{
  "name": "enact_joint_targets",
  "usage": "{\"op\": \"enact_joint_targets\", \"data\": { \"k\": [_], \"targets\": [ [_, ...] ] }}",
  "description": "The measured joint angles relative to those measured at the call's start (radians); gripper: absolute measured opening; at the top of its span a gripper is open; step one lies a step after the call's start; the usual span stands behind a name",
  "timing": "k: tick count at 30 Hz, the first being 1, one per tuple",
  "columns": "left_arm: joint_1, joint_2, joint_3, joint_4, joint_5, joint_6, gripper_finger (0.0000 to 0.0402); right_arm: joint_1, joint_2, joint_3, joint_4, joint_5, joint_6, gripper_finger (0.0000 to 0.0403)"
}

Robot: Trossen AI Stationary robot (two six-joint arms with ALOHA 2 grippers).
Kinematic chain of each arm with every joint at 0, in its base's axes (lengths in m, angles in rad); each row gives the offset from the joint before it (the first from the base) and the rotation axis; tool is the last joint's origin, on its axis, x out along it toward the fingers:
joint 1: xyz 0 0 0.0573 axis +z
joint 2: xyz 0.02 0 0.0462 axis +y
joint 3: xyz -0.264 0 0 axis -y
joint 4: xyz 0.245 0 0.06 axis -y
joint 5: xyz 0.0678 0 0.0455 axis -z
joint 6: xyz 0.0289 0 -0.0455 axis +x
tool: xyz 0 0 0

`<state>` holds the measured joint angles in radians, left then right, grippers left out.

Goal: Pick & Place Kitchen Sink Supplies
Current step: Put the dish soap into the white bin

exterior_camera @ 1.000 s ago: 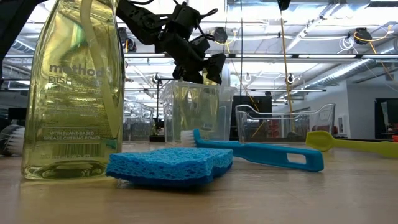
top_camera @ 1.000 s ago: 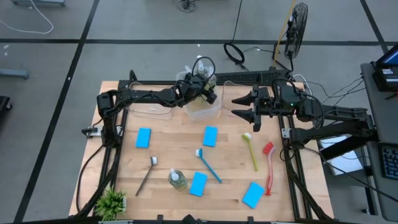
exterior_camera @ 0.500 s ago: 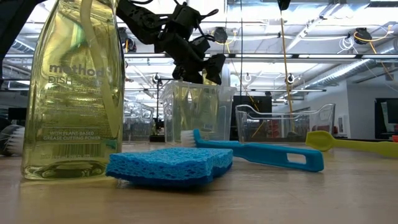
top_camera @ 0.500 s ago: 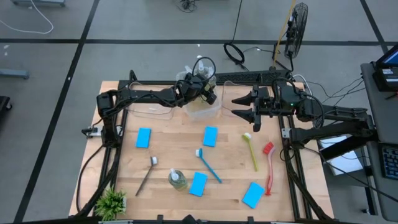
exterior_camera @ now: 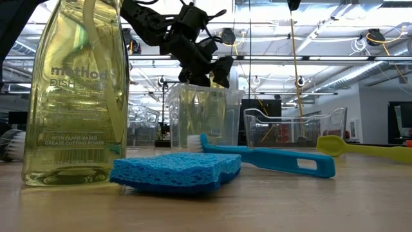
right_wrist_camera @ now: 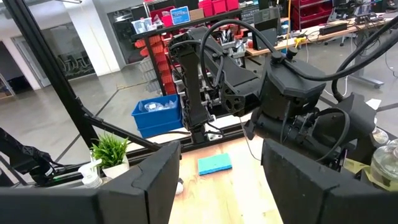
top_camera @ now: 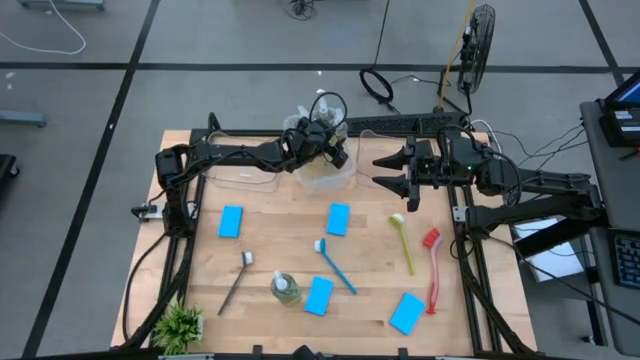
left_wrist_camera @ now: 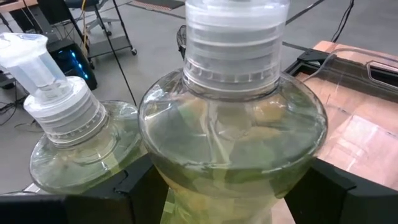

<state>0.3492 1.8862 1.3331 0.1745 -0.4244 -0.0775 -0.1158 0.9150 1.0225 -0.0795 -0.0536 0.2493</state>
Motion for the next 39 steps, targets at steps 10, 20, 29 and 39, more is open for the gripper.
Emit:
{"op": "enact_joint_targets", "data": {
  "k": [10, 20, 29, 39],
  "targets": [
    [0.0, 0.003, 0.0, -0.005, -0.013, -0.021, 0.0269, 0.0, 0.0, 0.0, 0.0, 0.0, 0.0, 0.0212],
    [0.0, 0.003, 0.0, -0.032, -0.014, 0.007, 0.0269, 0.0, 0.0, 0.0, 0.0, 0.0, 0.0, 0.0212],
    [0.0, 0.003, 0.0, -0.053, -0.017, -0.005, 0.0269, 0.0, 0.0, 0.0, 0.0, 0.0, 0.0, 0.0212],
    [0.0, 0.003, 0.0, -0.053, 0.022, -0.007, 0.0269, 0.0, 0.0, 0.0, 0.0, 0.0, 0.0, 0.0212]
  ]
}}
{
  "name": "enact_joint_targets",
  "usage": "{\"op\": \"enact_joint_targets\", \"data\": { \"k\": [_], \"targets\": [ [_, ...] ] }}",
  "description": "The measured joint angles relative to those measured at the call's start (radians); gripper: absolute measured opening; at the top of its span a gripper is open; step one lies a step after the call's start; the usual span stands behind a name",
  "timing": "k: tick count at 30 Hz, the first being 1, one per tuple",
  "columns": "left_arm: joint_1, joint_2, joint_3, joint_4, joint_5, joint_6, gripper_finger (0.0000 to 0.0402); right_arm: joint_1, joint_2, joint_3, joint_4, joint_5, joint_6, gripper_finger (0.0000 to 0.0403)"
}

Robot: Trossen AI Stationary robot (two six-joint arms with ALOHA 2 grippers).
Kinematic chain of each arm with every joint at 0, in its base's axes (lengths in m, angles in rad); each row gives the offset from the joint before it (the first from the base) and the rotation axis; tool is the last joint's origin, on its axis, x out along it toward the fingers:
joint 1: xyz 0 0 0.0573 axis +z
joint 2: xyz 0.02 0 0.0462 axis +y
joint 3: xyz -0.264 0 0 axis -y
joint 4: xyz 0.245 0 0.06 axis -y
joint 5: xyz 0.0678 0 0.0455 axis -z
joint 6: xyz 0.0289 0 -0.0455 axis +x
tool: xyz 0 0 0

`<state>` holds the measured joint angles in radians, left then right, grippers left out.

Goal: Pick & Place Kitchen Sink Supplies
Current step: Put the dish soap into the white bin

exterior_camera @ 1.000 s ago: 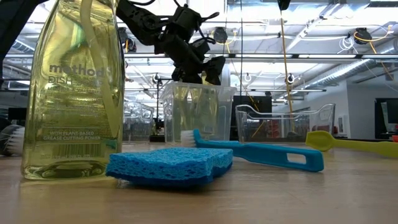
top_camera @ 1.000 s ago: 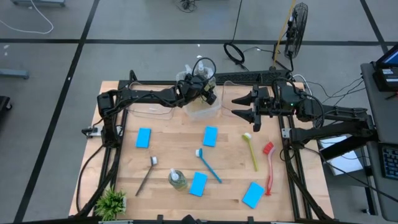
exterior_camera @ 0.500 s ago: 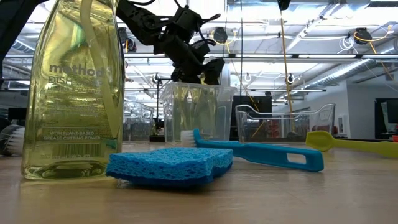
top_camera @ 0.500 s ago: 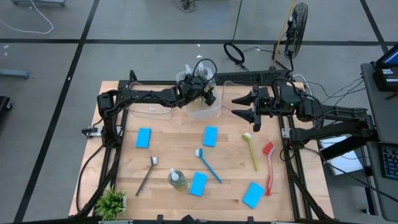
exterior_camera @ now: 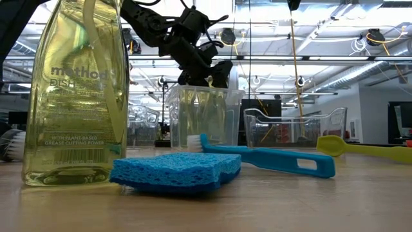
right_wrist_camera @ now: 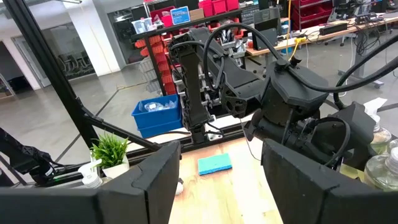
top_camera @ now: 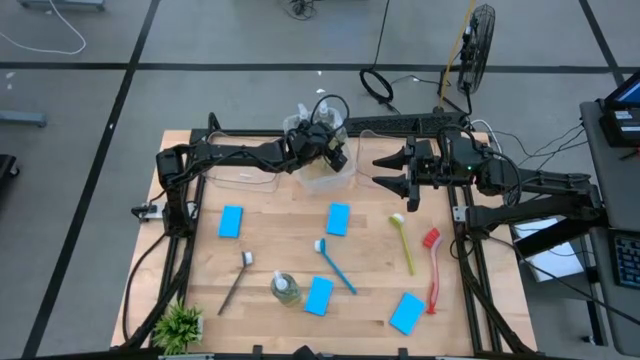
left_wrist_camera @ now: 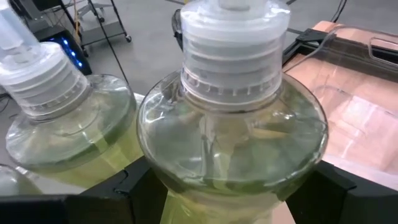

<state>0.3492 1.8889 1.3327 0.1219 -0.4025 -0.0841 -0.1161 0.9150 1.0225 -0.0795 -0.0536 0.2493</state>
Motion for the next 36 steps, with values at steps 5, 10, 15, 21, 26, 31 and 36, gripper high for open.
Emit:
{"op": "enact_joint_targets", "data": {
  "k": [5, 10, 15, 21, 26, 31, 36],
  "targets": [
    [0.0, 0.0, 0.0, 0.0, -0.002, -0.012, 0.0278, 0.0, 0.0, 0.0, 0.0, 0.0, 0.0, 0.0212],
    [0.0, 0.0, 0.0, 0.003, -0.024, -0.023, 0.0312, 0.0, 0.0, 0.0, 0.0, 0.0, 0.0, 0.0212],
    [0.0, -0.007, 0.002, 0.016, -0.032, -0.025, 0.0346, 0.0, 0.0, 0.0, 0.0, 0.0, 0.0, 0.0212],
    [-0.001, -0.011, 0.002, 0.028, -0.027, 0.007, 0.0369, 0.0, 0.0, 0.0, 0.0, 0.0, 0.0, 0.0212],
    [-0.016, -0.026, 0.001, 0.084, -0.028, 0.08, 0.0374, 0.0, 0.0, 0.0, 0.0, -0.003, 0.0, 0.0212],
    [-0.034, -0.05, 0.001, 0.108, -0.069, 0.151, 0.0367, 0.0, 0.0, 0.0, 0.0, -0.003, 0.0, 0.0212],
    [-0.037, -0.088, 0.001, 0.116, -0.114, 0.173, 0.0368, 0.0, 0.0, 0.0, 0.0, -0.004, 0.0, 0.0212]
  ]
}}
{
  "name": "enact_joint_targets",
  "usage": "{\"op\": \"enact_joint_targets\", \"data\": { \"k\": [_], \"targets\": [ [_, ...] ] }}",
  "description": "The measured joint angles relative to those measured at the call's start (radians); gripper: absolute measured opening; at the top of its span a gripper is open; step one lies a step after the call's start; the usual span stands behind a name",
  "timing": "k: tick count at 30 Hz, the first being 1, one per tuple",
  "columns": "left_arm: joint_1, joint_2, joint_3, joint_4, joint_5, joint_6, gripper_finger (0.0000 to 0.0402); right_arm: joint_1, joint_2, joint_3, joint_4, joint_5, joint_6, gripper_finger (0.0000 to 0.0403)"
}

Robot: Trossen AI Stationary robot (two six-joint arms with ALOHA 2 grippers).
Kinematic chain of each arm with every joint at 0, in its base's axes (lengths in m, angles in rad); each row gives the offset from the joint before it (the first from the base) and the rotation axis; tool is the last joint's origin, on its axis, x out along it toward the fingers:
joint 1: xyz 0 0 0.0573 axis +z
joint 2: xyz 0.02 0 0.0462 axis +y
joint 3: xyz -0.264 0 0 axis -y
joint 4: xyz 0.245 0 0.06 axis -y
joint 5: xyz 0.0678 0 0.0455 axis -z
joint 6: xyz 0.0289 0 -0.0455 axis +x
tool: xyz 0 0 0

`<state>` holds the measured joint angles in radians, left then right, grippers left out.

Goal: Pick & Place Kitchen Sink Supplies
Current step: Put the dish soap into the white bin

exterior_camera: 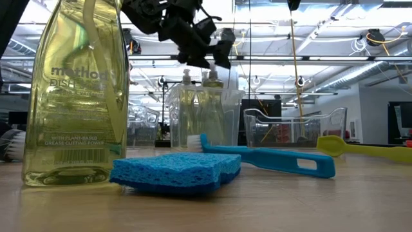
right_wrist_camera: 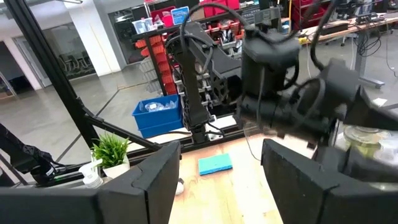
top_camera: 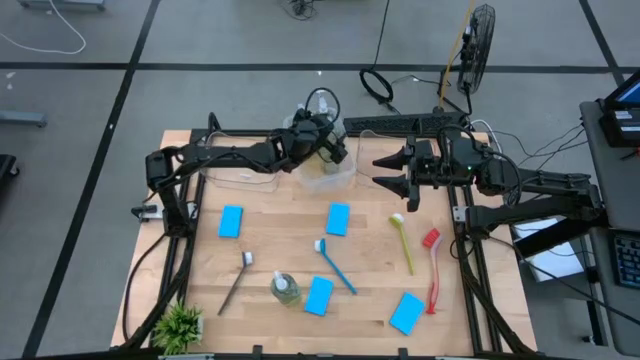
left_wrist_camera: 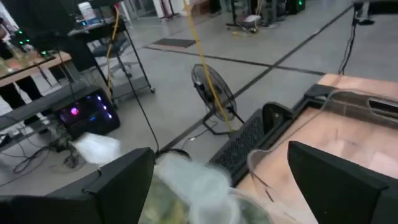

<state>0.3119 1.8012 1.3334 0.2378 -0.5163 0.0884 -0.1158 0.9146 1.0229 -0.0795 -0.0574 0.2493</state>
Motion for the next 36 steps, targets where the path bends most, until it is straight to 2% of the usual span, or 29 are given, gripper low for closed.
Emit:
{"op": "enact_joint_targets", "data": {
  "k": [13, 22, 26, 31, 36],
  "targets": [
    [-0.033, -0.132, 0.0, -0.004, -0.016, 0.041, 0.0363, 0.0, 0.0, 0.0, 0.0, -0.027, 0.0, 0.0212],
    [-0.167, -0.262, 0.0, -0.011, -0.016, 0.135, 0.037, 0.0, 0.0, 0.0, -0.005, -0.027, -0.008, 0.0212],
    [-0.254, -0.321, 0.0, -0.077, -0.018, 0.165, 0.0363, 0.0, 0.0, 0.0, -0.016, -0.027, -0.015, 0.0212],
    [-0.368, -0.38, 0.0, -0.211, -0.109, 0.122, 0.0359, 0.0, 0.0, 0.0, -0.039, -0.026, -0.053, 0.0212],
    [-0.475, -0.398, 0.0, -0.342, -0.228, 0.011, 0.0362, 0.0, 0.0, 0.0, -0.088, -0.024, -0.098, 0.0212]
  ]
}}
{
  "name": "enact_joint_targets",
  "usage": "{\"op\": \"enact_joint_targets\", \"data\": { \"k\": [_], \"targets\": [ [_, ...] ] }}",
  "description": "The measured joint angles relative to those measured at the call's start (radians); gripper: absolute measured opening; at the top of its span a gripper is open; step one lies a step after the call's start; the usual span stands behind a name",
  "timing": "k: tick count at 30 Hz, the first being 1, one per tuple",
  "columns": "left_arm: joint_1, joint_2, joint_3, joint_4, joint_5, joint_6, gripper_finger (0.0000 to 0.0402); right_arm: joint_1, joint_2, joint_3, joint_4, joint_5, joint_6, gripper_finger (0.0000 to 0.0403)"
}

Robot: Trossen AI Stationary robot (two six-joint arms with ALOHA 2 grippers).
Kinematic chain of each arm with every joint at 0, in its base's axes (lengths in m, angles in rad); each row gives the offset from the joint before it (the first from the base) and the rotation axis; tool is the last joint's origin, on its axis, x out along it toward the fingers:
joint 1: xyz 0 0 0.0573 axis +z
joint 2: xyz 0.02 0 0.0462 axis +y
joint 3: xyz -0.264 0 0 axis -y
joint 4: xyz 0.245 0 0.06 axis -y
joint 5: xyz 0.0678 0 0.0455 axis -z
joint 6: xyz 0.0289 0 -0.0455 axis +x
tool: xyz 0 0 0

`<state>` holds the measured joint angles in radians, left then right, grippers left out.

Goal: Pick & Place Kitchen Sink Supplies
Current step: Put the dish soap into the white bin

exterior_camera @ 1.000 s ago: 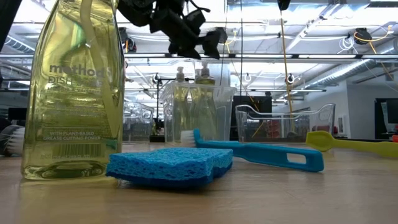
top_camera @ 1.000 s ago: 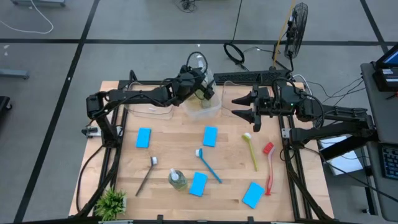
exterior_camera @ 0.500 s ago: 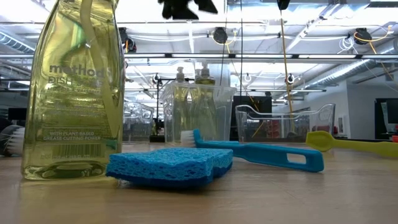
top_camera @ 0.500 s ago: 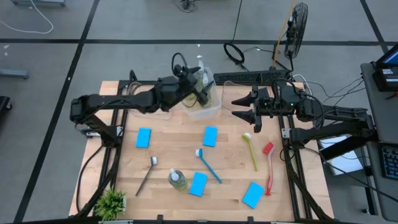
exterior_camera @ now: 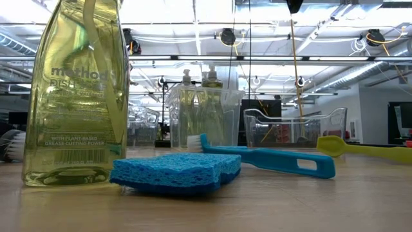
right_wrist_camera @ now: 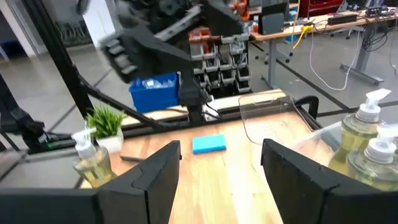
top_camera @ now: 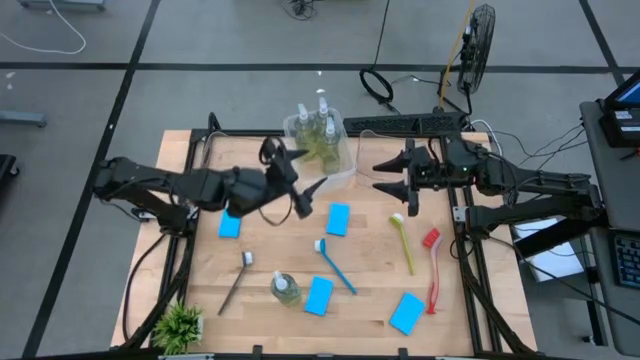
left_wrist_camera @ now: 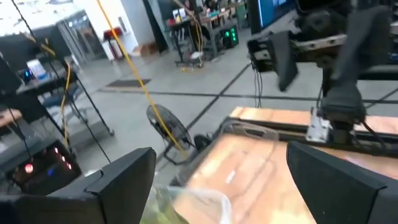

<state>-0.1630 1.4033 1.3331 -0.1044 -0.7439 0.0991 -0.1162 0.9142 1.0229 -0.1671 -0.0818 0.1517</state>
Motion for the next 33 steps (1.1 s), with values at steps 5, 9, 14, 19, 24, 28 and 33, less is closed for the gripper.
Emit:
{"op": "enact_joint_targets", "data": {
  "k": [5, 9, 14, 19, 24, 28, 33],
  "targets": [
    [-0.091, 0.0, 0.0, -0.081, -0.069, -0.11, 0.0369, -0.001, -0.01, 0.0, -0.038, 0.001, -0.032, 0.0212],
    [-0.14, 0.0, 0.0, -0.143, -0.069, -0.227, 0.0366, -0.01, -0.029, 0.0, -0.06, 0.002, -0.033, 0.0212],
    [-0.201, 0.0, 0.0, -0.194, -0.061, -0.341, 0.0368, -0.01, -0.057, 0.0, -0.073, 0.002, -0.033, 0.0212],
    [-0.273, 0.0, 0.0, -0.216, -0.034, -0.409, 0.0374, -0.01, -0.074, 0.0, -0.086, 0.002, -0.033, 0.0212],
    [-0.345, -0.009, 0.0, -0.217, -0.047, -0.472, 0.0368, -0.01, -0.074, 0.0, -0.105, 0.002, -0.033, 0.0212],
    [-0.39, -0.018, 0.0, -0.209, -0.064, -0.529, 0.037, -0.01, -0.071, 0.0, -0.102, 0.002, -0.033, 0.0212],
    [-0.435, -0.02, 0.0, -0.208, -0.114, -0.585, 0.0376, -0.01, -0.071, 0.0, -0.101, 0.002, -0.033, 0.0212]
  ]
}}
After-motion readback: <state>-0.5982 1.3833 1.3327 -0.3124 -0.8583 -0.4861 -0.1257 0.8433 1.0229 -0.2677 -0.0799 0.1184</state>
